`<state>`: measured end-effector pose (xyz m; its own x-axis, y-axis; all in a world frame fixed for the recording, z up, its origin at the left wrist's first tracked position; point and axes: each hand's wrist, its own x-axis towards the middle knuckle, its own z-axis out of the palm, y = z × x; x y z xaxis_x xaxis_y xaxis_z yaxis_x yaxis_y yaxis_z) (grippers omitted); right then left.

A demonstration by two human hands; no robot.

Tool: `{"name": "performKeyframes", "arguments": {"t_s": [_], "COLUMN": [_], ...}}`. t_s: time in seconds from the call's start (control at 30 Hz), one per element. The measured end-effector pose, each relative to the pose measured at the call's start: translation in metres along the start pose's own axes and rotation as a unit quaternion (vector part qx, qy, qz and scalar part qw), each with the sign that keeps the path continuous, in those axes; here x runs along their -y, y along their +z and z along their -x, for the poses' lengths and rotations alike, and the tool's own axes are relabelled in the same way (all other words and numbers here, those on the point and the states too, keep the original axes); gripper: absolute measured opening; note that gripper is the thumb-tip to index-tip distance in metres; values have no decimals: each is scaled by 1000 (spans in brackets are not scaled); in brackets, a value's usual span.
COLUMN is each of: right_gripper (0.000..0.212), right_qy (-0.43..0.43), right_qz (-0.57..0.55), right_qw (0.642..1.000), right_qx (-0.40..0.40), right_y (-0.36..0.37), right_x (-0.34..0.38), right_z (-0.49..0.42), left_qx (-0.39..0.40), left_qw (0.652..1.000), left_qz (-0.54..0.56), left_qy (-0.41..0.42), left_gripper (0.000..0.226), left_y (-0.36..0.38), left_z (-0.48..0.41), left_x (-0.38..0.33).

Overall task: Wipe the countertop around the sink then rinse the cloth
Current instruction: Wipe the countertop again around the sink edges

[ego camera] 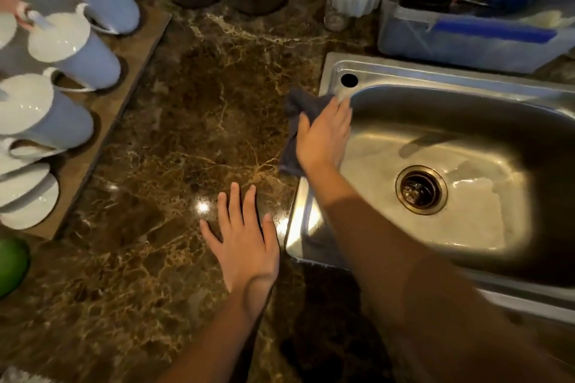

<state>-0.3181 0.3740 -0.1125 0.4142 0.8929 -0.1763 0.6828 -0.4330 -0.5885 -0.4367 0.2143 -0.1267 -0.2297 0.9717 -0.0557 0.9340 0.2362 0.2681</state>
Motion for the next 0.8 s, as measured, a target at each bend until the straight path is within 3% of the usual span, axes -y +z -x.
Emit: {"name": "performKeyframes", "arguments": {"t_s": [0.17, 0.3, 0.53, 0.63, 0.8], "right_gripper": [72, 74, 67, 65, 67], "right_qy": [-53, -61, -29, 0, -49], "right_qz": [103, 198, 23, 36, -11], "right_qw": [993, 978, 999, 999, 999], "right_qx": [5, 18, -14, -40, 5], "right_y": [-3, -3, 10, 5, 4], "right_x": [-41, -48, -11, 4, -23], "right_z": [125, 149, 34, -11, 45], "left_qx": [-2, -1, 29, 18, -5], "left_qw": [1000, 1000, 999, 1000, 1000], "left_qz": [4, -2, -3, 10, 18], "left_qy": [3, 1, -21, 5, 13], "left_gripper": [51, 51, 53, 52, 48], "left_y": [2, 3, -3, -2, -1], "left_z": [0, -1, 1, 3, 4], "left_x": [2, 3, 1, 2, 2]}}
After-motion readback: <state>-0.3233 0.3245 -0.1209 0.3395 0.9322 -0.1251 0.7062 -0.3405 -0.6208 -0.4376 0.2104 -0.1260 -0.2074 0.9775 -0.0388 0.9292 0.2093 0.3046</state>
